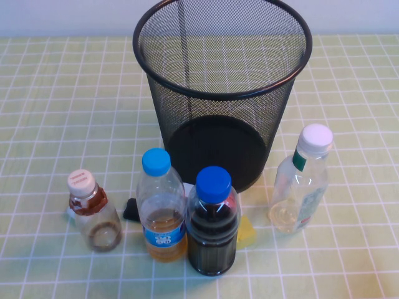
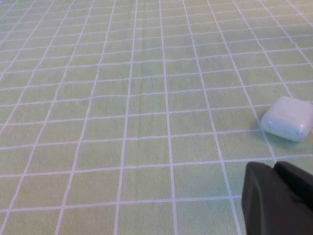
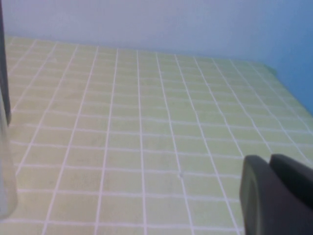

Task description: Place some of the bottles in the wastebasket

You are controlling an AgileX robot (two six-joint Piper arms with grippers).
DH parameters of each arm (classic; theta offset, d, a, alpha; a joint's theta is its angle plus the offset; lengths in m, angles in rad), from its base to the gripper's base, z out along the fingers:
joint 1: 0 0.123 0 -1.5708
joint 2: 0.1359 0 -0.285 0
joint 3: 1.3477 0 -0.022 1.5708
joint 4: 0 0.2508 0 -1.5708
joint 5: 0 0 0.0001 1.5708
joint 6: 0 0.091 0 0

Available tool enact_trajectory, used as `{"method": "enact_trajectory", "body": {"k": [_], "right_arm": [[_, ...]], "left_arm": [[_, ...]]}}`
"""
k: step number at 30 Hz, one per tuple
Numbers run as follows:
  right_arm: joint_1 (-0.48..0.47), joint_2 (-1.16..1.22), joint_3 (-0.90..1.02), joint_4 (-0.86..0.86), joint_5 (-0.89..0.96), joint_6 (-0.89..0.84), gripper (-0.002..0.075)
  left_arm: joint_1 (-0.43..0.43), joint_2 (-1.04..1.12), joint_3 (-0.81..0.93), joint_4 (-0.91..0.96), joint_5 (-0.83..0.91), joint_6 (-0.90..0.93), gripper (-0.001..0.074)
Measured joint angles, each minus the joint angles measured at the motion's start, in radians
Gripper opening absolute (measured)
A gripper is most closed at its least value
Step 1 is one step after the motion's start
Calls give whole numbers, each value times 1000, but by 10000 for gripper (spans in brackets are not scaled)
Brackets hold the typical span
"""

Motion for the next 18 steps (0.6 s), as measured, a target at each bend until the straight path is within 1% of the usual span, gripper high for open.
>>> {"method": "enact_trajectory", "body": {"k": [4,8,14,18], "right_arm": [[0,0,0,9,-100,3,-1],[0,0,0,46,-142,22,-1],[0,-1,0,52,-194,26,-1],[0,-1,0,52,-302,20,-1]], "left_arm": [[0,0,0,0,0,0,1],[0,0,0,0,0,0,1],[0,0,0,0,0,0,1],[0,0,0,0,0,0,1]]}}
